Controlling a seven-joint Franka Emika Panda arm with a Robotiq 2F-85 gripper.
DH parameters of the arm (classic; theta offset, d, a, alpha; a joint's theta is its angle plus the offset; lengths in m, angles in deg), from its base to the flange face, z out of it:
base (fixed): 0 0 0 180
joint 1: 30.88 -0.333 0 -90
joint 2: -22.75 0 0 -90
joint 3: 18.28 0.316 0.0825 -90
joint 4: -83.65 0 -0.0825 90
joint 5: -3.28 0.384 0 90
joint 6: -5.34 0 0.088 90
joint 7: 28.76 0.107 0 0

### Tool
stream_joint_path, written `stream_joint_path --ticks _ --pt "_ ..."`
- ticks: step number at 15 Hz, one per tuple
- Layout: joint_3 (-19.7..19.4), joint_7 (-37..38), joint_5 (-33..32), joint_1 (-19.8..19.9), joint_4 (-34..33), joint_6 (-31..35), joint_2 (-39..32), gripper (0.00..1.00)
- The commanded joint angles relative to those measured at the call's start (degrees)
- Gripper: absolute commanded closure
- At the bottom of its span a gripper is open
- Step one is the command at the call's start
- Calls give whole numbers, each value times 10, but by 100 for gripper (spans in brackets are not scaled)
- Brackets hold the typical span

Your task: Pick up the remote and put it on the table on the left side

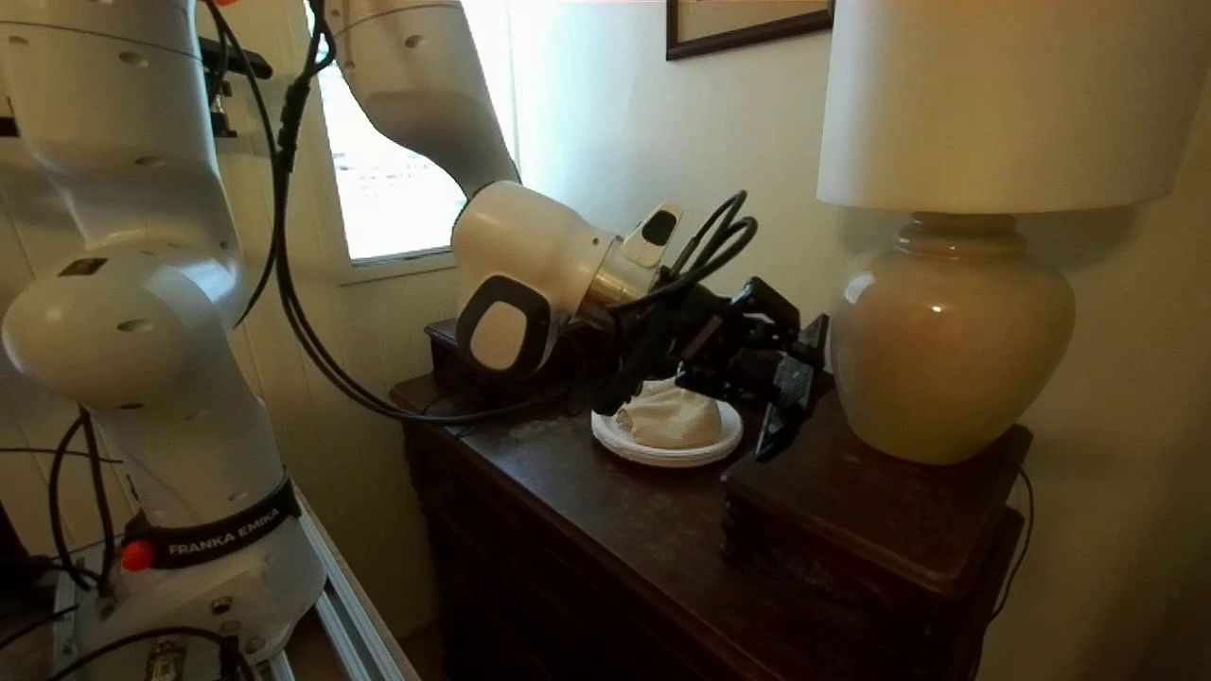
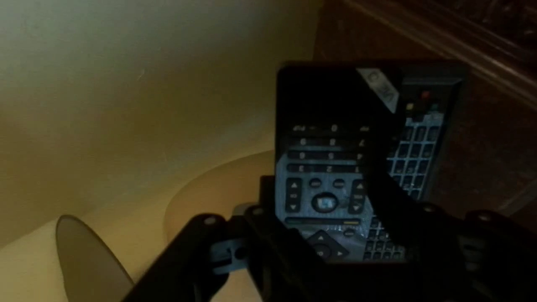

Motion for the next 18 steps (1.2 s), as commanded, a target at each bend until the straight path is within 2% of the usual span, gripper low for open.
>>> stream_joint_path --ticks 1,4,5,7,9,11,12,18 --pt "-23 -23 13 -44 -8 122 -74 65" --pt "-37 -21 14 -68 -18 185 -136 65" --pt "-44 -45 25 -79 -39 138 -114 65" --pt "-54 -46 27 -93 -50 130 -134 65" --pt "-58 -29 19 -98 -51 161 -164 65" --pt "-64 -44 24 -110 -66 129 -161 65" --pt "-64 -29 18 -110 -57 162 -187 65" --pt "-72 -45 23 -139 -65 144 -215 65"
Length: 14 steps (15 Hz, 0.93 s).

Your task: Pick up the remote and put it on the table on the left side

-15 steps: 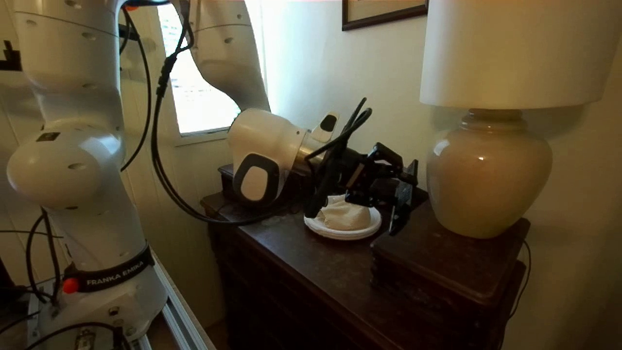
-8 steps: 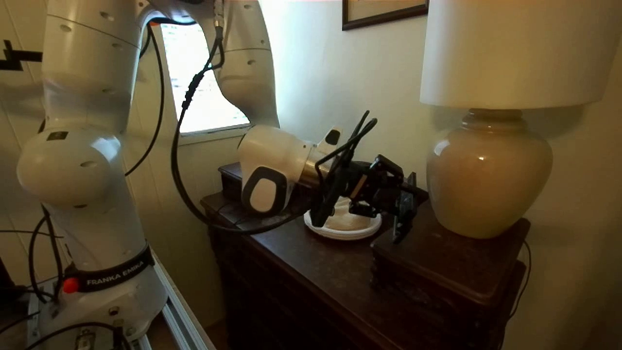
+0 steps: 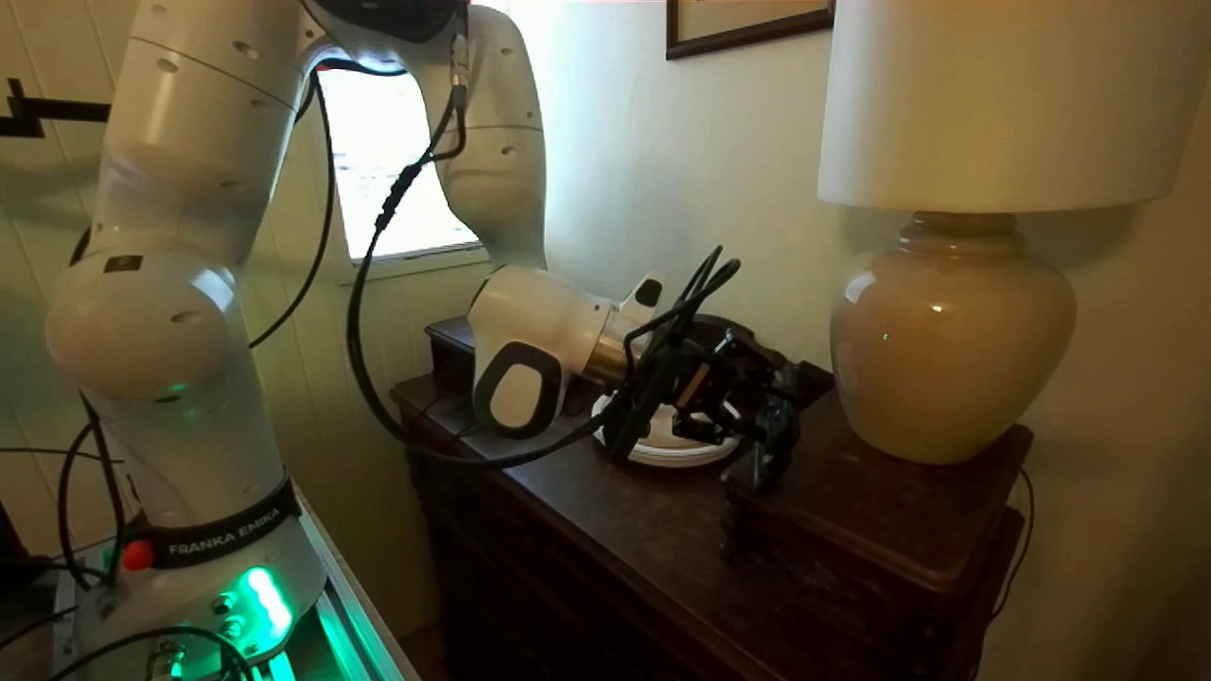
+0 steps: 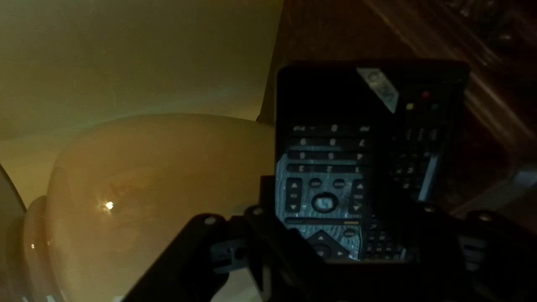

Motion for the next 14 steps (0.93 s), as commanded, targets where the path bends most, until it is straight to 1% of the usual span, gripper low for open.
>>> stream_joint_path --ticks 1,7,14 --pt "-12 -15 14 -23 -12 17 -27 65" --pt "-18 -29 17 -37 -16 12 -41 65" --pt "-13 -23 24 -44 4 13 -60 65"
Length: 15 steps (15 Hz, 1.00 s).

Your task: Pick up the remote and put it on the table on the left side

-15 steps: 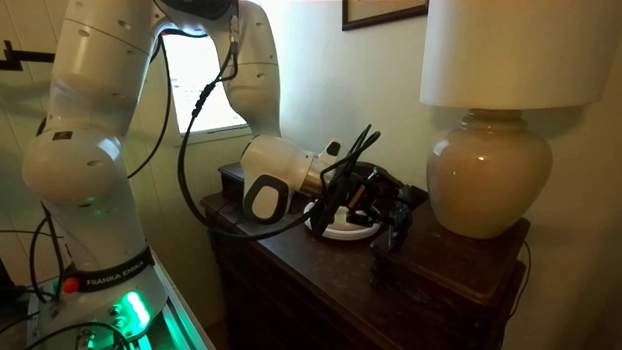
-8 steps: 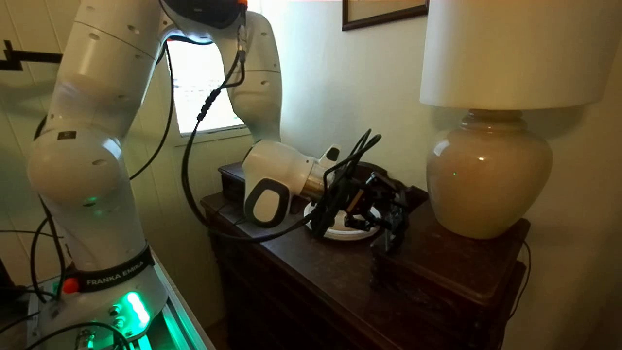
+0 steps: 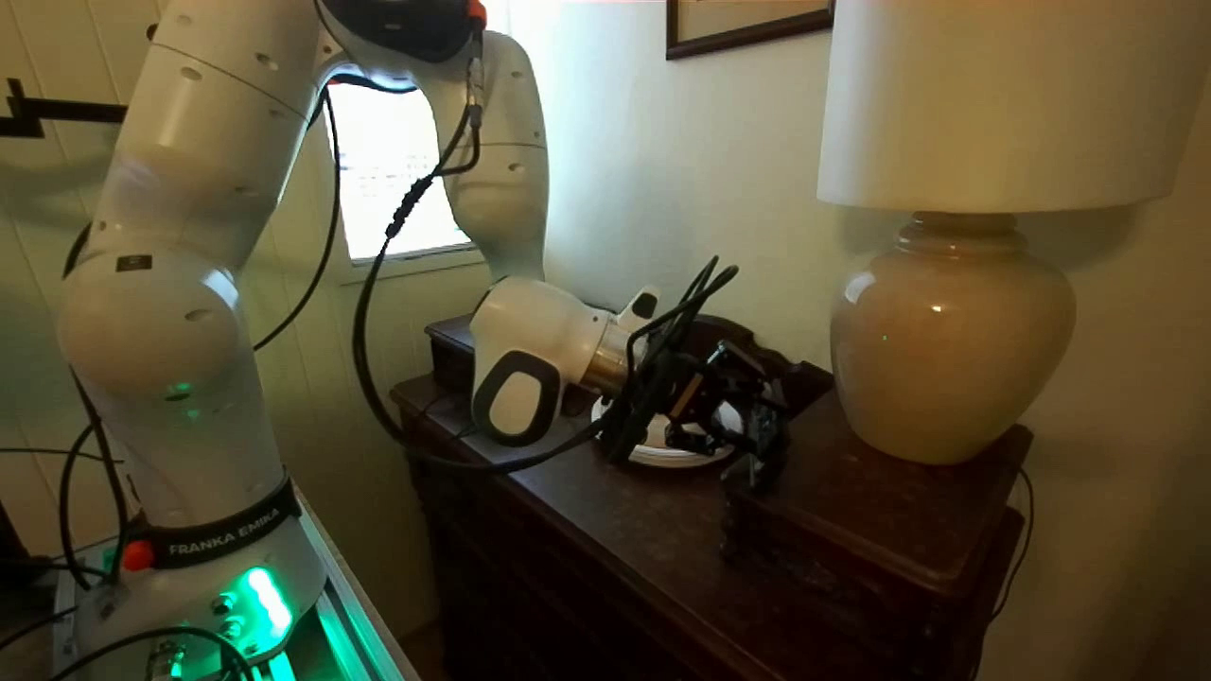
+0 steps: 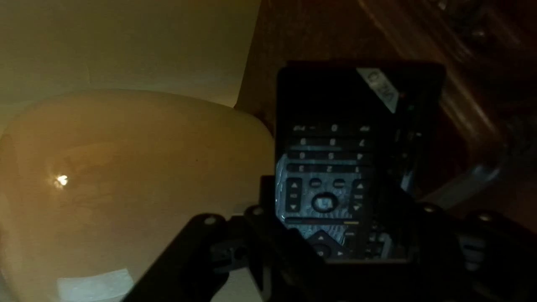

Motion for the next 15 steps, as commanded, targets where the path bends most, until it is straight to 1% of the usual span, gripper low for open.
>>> stream_joint_path --ticks 1,2,6,7,9,11,13,14,15 --pt "1 6 14 -10 17 23 -39 65" --pt "-1 -5 21 -16 9 3 -32 65" --pt "-4 -3 36 -24 11 5 -16 65" --pt "-2 -3 45 -31 25 5 4 65" --pt "0 -17 82 -53 49 -26 57 65" --pt "4 -42 133 -84 73 -68 120 65" --pt "12 -81 203 -112 78 -116 170 65" --pt "21 -117 252 -123 46 -175 177 65" --pt "31 -146 298 -131 47 -217 194 65"
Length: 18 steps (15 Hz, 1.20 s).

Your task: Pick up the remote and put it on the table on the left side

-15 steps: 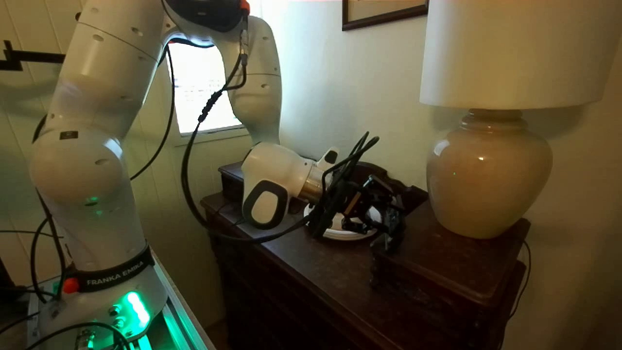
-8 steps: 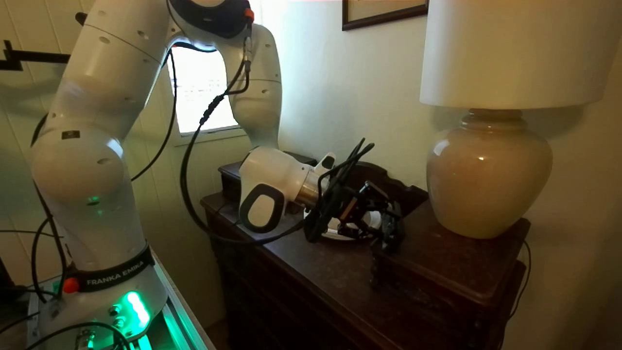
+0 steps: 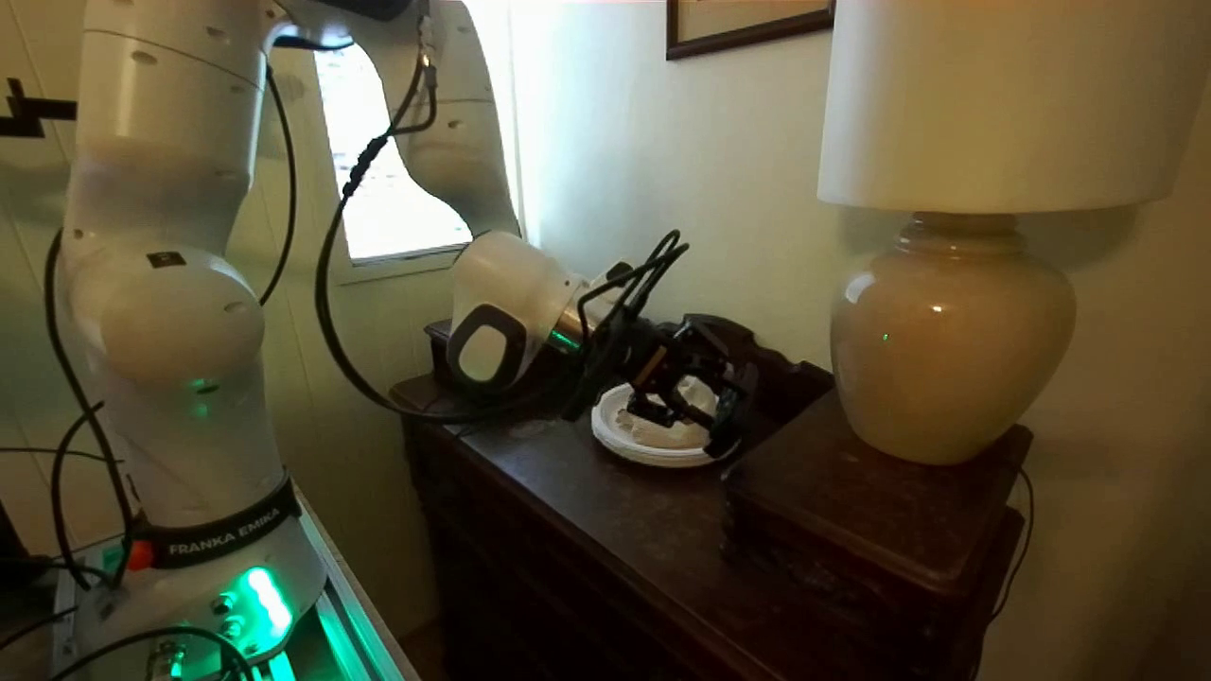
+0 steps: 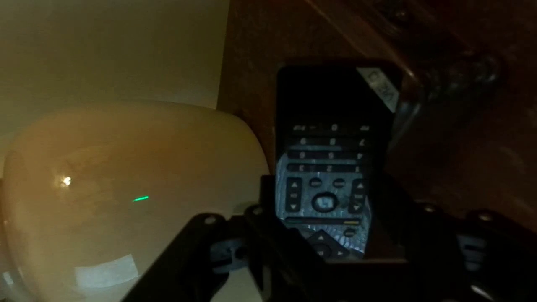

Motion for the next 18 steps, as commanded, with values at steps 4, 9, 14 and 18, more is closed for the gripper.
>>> stream_joint_path --ticks 4,9,14,18 --pt "-2 -226 291 -69 -24 -273 108 65" --pt "-19 -326 482 -75 -37 -391 40 65" --pt "33 -169 352 3 -4 -446 12 65" --pt "-1 -173 359 -22 -18 -446 26 40"
